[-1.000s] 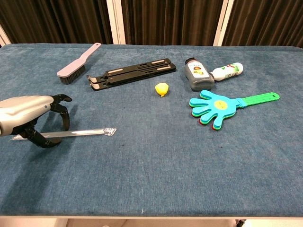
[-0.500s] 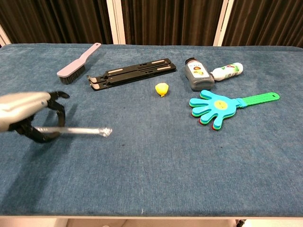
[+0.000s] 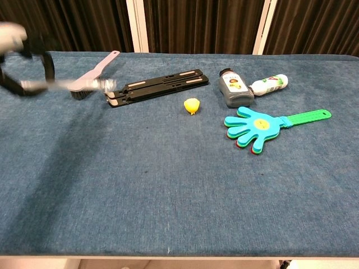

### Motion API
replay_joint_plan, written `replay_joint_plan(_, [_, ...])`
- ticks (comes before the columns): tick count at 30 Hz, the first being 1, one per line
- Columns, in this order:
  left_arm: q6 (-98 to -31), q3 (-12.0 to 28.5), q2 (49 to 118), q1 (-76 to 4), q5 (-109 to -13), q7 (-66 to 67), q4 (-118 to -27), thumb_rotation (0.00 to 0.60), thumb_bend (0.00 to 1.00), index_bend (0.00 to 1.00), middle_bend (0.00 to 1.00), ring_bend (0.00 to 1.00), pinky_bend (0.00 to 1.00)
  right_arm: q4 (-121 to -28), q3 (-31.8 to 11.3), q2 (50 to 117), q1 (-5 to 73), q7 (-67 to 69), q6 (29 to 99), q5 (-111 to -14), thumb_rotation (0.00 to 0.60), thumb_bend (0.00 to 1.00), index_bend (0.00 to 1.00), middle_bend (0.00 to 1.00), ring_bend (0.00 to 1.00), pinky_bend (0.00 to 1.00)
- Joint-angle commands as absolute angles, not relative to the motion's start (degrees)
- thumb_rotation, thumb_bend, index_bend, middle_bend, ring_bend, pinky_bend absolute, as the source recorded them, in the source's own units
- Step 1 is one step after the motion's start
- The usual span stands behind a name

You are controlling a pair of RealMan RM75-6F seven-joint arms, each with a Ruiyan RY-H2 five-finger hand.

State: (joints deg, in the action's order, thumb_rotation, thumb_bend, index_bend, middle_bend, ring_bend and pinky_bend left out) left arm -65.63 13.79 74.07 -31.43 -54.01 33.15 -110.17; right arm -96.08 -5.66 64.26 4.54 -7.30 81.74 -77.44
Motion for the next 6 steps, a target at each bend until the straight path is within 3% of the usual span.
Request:
replay_joint_plan(1, [-64.4, 17.4, 69.1, -34.1, -52.7, 33.0, -113.9, 0.6, 0.44, 0.56, 0.04, 0.0, 0.15, -96.1, -5.7, 64.2, 4.5, -7.3, 81.7, -77.3, 0.6, 0.29, 0.17, 0.11, 0.09, 0.06])
replay_joint_plan(6, [-63.7, 19.0, 64.7, -35.8, -49.6, 32.8, -117.7, 0.6, 0.44, 0.56, 0.04, 0.0, 0.15, -96.1, -5.7, 64.2, 4.6, -7.3, 81.6, -77.4, 0.6, 0.29, 0.17, 0.11, 0.09, 0.06])
